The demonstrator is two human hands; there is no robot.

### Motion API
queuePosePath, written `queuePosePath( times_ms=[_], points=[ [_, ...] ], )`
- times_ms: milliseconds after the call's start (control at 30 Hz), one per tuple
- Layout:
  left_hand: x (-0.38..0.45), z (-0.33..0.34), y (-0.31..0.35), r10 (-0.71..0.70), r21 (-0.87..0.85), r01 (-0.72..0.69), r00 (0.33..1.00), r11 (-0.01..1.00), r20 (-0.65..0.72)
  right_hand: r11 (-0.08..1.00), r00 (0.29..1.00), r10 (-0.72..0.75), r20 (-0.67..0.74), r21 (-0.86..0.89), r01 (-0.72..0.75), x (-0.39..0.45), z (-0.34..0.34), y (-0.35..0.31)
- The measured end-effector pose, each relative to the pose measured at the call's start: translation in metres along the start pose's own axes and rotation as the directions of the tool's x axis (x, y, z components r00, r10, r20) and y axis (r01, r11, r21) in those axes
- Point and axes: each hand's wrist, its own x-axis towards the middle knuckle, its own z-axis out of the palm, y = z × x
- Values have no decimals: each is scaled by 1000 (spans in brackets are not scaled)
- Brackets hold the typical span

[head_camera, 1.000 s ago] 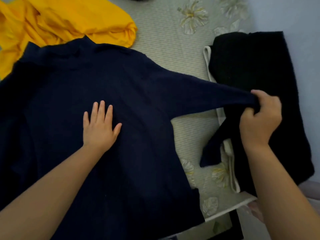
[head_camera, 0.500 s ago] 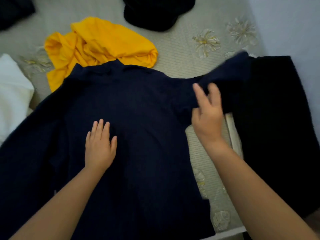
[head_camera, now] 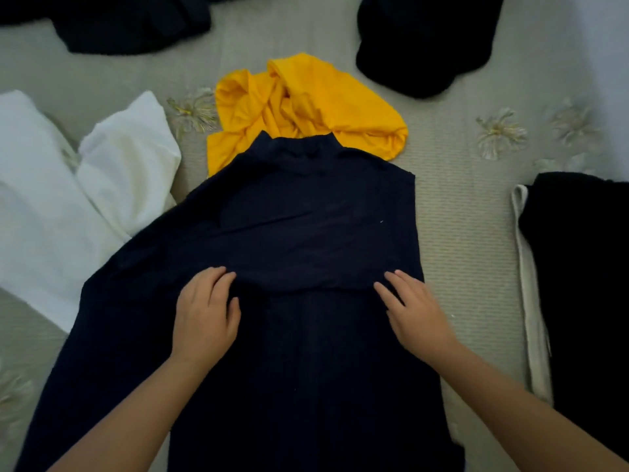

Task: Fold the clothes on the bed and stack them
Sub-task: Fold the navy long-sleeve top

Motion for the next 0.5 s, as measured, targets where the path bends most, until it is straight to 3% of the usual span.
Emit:
queuePosePath(
  times_ms=[67,133,233,333,433,500],
  points=[
    [21,4,6,25,6,-25,1000,1000,-3,992,993,118,-10,-33,-118,10,-2,15],
    [40,8,9,34,37,-34,999,999,1,991,994,104,-20,-76,-106,20,-3,25],
    [65,16,6,-70,85,65,996,994,52,990,997,17,-75,-136,-27,31,-6,37],
    [83,25,-3,-159,162,136,978,977,134,989,988,103,-119,-93,-114,32,-7,58],
    [92,31,-2,-140,214,86,957,973,254,978,980,198,-4,-65,-198,23,-4,72],
    [95,30,2,-129,194,80,958,978,255,958,935,287,209,-89,-274,20,-5,74]
  ],
)
